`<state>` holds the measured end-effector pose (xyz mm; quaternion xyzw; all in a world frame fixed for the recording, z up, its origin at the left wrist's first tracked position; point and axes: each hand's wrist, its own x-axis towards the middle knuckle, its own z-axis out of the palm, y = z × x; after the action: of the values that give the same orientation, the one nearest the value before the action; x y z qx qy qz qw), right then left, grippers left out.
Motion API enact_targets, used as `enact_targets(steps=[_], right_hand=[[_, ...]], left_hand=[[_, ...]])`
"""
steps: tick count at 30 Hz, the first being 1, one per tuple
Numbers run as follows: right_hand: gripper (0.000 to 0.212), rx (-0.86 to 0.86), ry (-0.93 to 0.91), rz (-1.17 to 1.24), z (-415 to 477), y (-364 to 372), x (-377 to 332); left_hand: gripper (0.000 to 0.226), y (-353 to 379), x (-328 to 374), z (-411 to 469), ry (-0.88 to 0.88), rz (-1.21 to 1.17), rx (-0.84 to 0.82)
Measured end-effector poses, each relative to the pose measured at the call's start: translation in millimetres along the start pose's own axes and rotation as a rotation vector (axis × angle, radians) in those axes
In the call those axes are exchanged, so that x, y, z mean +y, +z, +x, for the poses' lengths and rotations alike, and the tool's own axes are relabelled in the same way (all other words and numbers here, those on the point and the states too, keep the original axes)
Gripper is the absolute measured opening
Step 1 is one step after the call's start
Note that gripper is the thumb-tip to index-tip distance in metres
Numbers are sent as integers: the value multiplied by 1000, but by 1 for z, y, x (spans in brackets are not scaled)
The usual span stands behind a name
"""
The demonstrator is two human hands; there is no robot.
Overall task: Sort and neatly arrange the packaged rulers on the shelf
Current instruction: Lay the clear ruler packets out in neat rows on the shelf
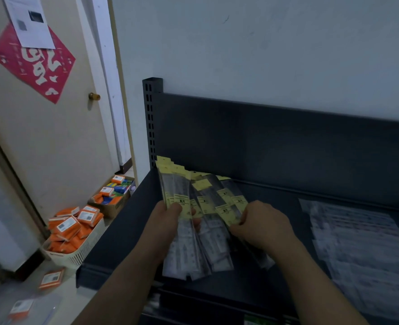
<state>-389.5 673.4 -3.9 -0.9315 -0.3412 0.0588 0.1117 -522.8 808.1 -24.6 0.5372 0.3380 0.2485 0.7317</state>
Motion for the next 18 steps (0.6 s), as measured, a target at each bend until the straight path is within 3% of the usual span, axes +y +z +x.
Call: enact_targets(steps=[4,9,13,18], right_hand=[[41,33,30,36,1,0,16],[71,2,112,44,2,7,31],[35,57,107,228,8,10,38],[34,-69,161,258,11,1,37]], left_hand=[[26,0,0,1,-5,-12,-4],[24,2,0,2,7,-4,-1],[24,1,-2,2,8,-11,-4],[24,0,-2,2,1,-12,-6]])
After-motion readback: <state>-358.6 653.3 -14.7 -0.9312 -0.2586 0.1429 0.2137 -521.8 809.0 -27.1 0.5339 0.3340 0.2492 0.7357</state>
